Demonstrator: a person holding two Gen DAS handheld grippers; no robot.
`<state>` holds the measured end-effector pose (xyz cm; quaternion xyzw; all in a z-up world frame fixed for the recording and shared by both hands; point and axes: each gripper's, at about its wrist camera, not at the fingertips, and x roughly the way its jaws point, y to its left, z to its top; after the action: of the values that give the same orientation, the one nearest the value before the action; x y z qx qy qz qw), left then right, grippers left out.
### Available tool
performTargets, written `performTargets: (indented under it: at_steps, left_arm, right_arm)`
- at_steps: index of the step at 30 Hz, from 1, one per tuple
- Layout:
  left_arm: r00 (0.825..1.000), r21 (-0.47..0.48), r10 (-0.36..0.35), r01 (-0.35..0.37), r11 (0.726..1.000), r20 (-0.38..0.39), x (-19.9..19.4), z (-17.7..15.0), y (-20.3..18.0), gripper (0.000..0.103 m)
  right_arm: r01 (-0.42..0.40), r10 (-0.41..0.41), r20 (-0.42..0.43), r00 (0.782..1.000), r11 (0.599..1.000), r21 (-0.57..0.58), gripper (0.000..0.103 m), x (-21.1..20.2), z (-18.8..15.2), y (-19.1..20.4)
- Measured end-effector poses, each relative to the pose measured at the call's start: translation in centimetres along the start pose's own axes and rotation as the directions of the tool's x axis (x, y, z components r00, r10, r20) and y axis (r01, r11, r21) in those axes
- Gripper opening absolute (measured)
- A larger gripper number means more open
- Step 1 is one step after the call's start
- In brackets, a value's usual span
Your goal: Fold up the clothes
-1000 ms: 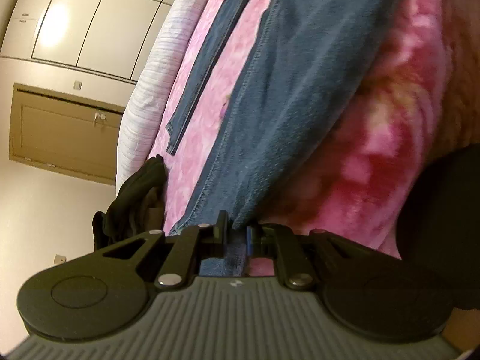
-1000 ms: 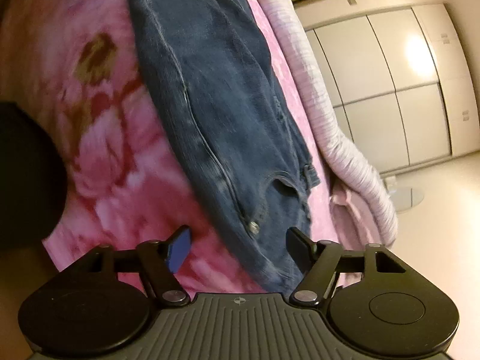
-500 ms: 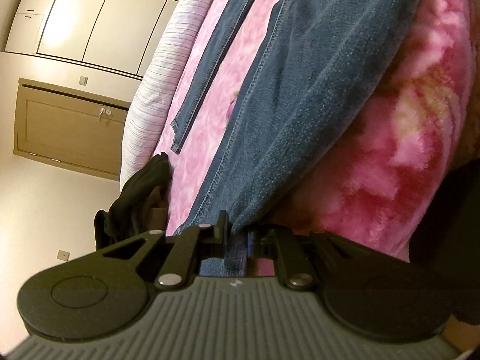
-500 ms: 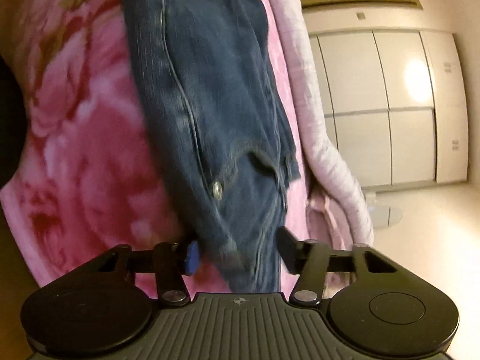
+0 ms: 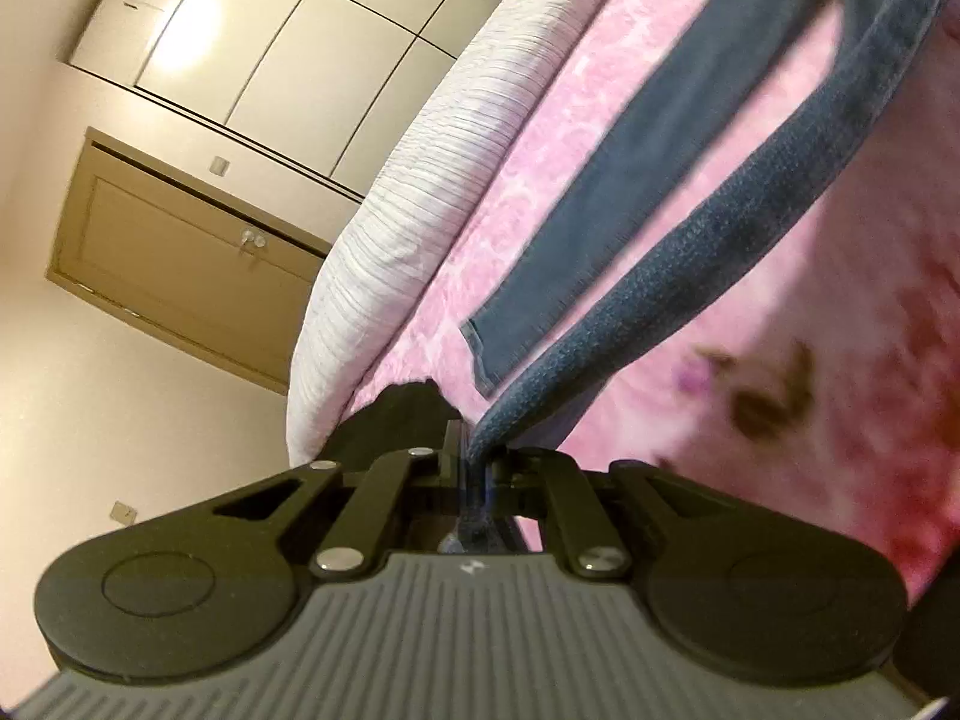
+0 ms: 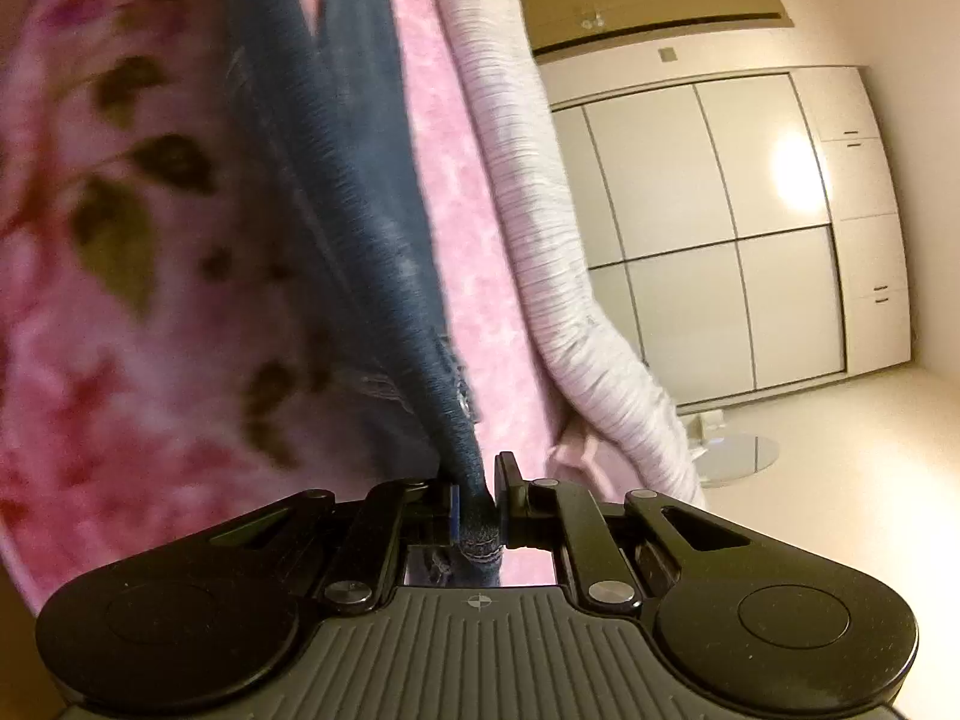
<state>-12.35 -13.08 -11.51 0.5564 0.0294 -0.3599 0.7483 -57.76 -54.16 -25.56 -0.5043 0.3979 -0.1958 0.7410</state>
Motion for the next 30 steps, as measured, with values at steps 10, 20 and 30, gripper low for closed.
performTargets:
  at_steps: [10, 20, 30]
  left_arm:
    - [0.932, 0.104, -0.273, 0.304, 0.947, -0.237, 17.0, 11.3, 9.3, 0.006]
    - [0.860, 0.113, -0.362, 0.425, 0.898, -0.359, 36.2, 14.9, 4.2, 0.006]
    - [0.888, 0.080, -0.287, 0.336, 0.938, -0.360, 42.9, 15.0, 1.7, 0.026]
  right_arm:
    - [-0.069, 0.070, 0.003, 0.998, 0.997, -0.035, 0.009, 9.5, 2.8, -10.2]
    - [-0.308, 0.311, -0.118, 0.943, 0.950, 0.039, 0.010, 28.3, 4.5, -9.3]
    - [-0.261, 0.316, -0.154, 0.936, 0.919, 0.296, 0.043, 31.4, 1.4, -11.0]
